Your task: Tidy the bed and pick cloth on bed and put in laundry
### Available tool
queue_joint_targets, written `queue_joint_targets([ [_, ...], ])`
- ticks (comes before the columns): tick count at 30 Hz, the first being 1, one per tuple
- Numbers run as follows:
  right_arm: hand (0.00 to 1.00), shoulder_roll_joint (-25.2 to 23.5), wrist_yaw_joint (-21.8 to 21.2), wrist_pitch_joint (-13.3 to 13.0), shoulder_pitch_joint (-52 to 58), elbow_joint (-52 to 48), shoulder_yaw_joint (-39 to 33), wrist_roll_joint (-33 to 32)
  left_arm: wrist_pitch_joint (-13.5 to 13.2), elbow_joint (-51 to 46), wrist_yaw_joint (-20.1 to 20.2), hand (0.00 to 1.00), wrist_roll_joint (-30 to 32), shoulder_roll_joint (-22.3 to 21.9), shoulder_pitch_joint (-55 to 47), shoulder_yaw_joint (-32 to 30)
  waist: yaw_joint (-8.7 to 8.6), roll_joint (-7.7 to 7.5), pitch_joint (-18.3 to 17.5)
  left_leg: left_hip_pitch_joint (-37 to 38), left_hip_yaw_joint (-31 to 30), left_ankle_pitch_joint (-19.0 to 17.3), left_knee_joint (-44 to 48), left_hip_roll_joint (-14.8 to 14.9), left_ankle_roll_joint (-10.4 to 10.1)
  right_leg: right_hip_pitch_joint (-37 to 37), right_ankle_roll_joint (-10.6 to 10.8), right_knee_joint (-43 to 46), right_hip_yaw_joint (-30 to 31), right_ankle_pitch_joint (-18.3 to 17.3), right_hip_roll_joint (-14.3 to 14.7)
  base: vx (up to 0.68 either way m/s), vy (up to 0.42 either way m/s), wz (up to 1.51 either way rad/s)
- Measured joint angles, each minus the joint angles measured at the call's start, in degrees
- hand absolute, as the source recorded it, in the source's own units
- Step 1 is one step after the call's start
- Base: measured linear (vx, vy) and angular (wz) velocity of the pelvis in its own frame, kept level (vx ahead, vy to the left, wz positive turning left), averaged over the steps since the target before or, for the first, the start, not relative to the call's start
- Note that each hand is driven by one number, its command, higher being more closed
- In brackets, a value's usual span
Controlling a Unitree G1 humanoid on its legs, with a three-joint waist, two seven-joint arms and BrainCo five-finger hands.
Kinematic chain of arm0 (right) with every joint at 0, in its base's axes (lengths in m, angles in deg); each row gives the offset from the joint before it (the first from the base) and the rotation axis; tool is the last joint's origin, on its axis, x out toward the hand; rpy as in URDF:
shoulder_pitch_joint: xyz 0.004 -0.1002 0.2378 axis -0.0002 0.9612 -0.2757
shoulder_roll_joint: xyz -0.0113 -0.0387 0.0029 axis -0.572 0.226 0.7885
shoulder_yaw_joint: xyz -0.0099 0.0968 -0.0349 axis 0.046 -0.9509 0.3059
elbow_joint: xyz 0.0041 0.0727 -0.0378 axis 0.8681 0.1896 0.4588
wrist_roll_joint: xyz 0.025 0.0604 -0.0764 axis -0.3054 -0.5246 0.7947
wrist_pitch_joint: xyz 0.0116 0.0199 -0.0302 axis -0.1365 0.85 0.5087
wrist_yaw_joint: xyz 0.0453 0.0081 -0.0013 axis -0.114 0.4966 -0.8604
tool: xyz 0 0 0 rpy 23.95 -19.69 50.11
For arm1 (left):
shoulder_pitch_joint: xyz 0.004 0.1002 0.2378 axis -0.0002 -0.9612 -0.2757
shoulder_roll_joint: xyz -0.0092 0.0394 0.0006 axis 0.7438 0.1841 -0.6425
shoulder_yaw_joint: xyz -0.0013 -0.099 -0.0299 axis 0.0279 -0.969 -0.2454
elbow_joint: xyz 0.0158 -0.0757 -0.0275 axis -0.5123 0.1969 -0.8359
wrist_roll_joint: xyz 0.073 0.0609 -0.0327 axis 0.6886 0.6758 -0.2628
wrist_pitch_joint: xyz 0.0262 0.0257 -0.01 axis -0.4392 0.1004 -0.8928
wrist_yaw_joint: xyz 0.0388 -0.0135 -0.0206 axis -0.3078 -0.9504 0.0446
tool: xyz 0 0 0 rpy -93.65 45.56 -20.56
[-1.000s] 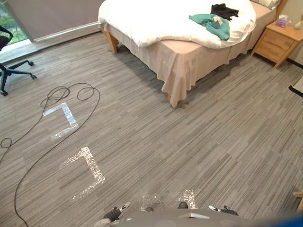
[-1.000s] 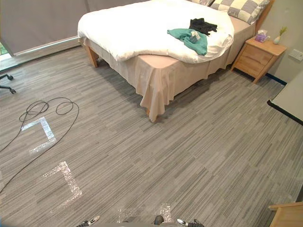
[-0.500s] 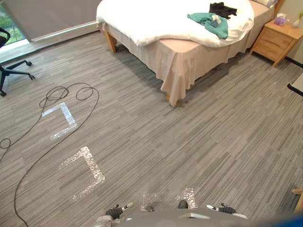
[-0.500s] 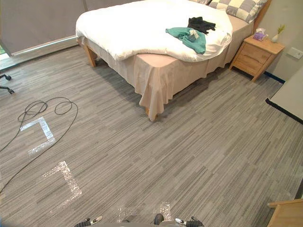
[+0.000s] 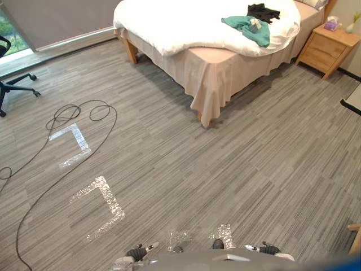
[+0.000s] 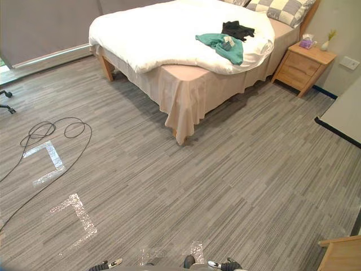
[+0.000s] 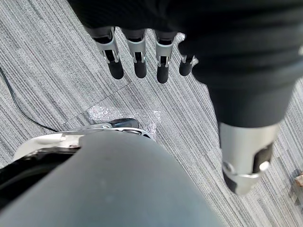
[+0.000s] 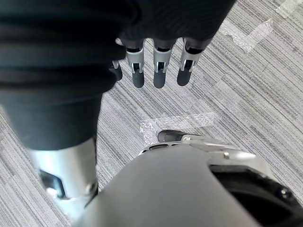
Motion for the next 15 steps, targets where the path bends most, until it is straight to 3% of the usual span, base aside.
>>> queue_joint_targets([
  [5,0.00,-0.09,0.88,0.75,0.02,-0.50,-0.01,-0.17,0.17,0.14,-0.45,0.00,0.61,-0.02,0.00,0.08,-0.01,0.04,0.02,0.58,1.02,-0.02,-0.03,0.10,0.03,0.08,0.00,0.00,1.13,0.21,0.19,-0.01,-0.002,-0.12],
  [8,0.00,-0.41,4.53,1.12,0.28,-0.91,-0.09,-0.37,0.98,0.14,-0.45,0.00,1.36,-0.03,0.00,0.15,-0.54,0.04,0.03,0.59,1.13,-0.15,0.27,0.14,0.25,-0.28,-0.06,0.67,1.17,0.15,0.14,-0.01,0.001,-0.03],
  [10,0.00,-0.52,7.98,1.90,0.02,-1.61,-0.36,-1.23,1.20,0.14,-0.45,0.00,2.11,-0.29,0.17,0.21,-0.83,0.56,0.47,0.42,2.21,-0.45,0.90,0.58,0.65,-3.39,-0.11,6.67,1.87,-2.43,-0.05,-0.04,0.010,-0.24],
  [12,0.00,-0.79,11.08,2.95,-0.05,-3.35,-2.04,-5.69,1.35,0.03,-0.44,0.00,2.26,-0.19,0.61,0.56,-1.17,0.74,2.08,0.62,5.96,-1.48,2.66,1.84,1.07,-10.54,1.63,20.44,1.60,-6.25,-0.62,-0.07,-0.020,-0.65],
  [13,0.00,-0.90,11.33,2.99,0.01,-3.54,-2.24,-6.85,1.37,0.03,-0.39,0.00,2.26,0.04,0.78,0.60,-1.24,0.68,2.38,0.57,6.60,-1.70,3.06,1.88,1.00,-11.37,1.57,22.09,0.52,-7.26,-1.13,-0.07,-0.090,-0.82],
  [15,0.00,-2.67,11.68,3.65,1.45,-3.76,-4.18,-11.41,1.89,0.05,-0.07,0.00,2.37,1.81,0.82,0.65,-1.73,-1.90,2.86,0.58,9.28,-4.35,6.20,2.08,-0.49,-11.39,-0.88,21.98,-2.97,-9.36,-2.37,-0.01,-0.169,-0.71],
])
